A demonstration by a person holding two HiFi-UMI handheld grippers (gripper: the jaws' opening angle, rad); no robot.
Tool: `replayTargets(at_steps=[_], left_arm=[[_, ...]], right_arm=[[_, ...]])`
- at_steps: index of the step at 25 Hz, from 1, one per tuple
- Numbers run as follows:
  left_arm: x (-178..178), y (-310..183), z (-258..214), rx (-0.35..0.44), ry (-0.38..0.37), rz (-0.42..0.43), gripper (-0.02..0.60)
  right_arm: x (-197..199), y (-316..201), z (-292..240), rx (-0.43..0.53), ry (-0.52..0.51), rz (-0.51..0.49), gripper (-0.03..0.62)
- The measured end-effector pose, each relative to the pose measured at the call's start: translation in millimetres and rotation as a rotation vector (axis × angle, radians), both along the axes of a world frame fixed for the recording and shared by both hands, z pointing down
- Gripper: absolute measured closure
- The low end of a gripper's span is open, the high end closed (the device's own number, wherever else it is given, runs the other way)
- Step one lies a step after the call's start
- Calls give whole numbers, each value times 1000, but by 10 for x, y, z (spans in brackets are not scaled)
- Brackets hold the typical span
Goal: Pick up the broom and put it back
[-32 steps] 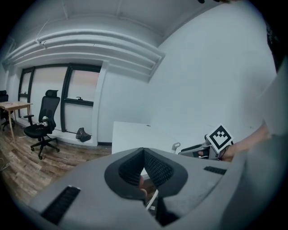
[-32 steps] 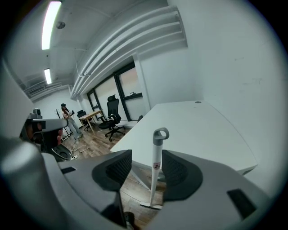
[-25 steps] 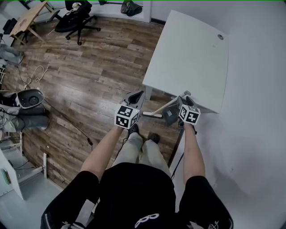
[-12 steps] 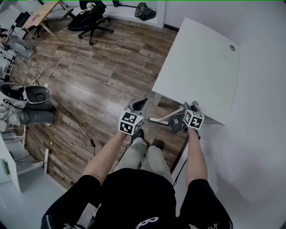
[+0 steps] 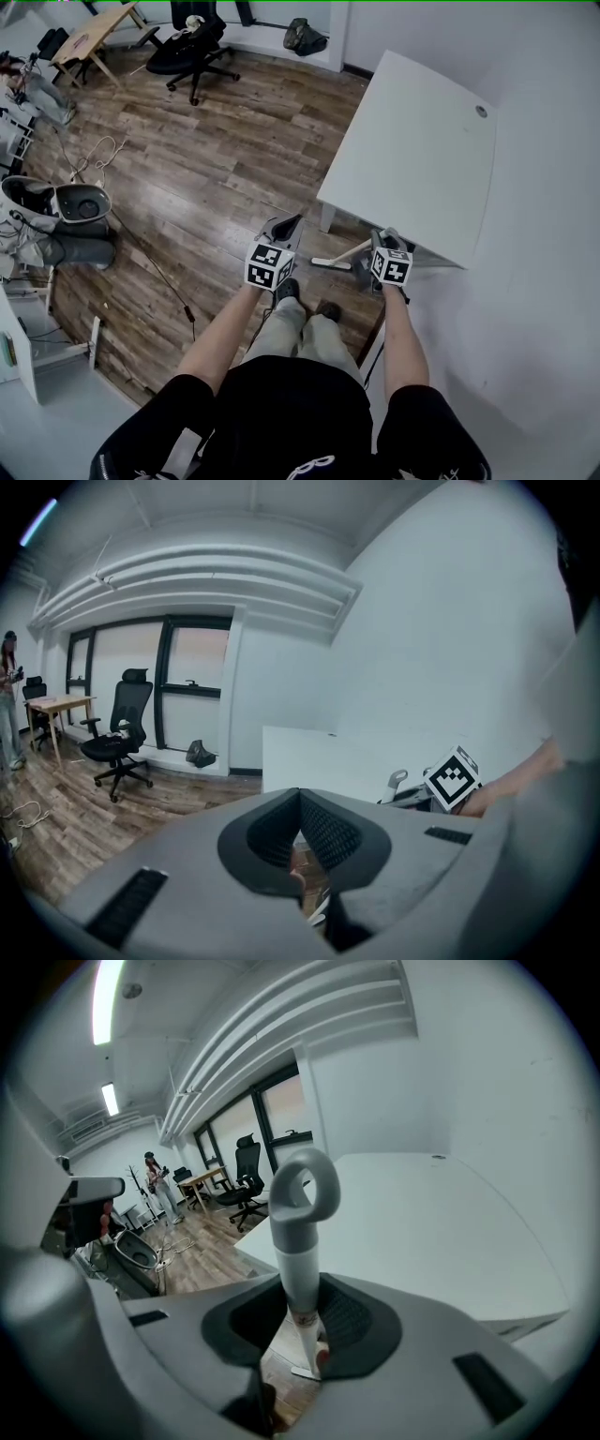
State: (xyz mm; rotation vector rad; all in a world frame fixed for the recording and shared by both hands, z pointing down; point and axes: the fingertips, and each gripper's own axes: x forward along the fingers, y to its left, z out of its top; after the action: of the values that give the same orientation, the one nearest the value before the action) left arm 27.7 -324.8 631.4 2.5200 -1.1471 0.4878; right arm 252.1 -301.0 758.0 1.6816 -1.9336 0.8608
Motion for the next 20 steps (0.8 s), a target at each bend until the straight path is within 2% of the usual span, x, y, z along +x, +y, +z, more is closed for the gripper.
replayTargets(at_steps=[10, 20], left_arm=[[-56, -140, -168, 12, -6, -49, 574], [-400, -36, -601, 63, 28, -141, 574]], right_arm=[[-473, -62, -219, 15, 8, -114, 482], [-653, -173, -1145, 146, 0, -139, 482]])
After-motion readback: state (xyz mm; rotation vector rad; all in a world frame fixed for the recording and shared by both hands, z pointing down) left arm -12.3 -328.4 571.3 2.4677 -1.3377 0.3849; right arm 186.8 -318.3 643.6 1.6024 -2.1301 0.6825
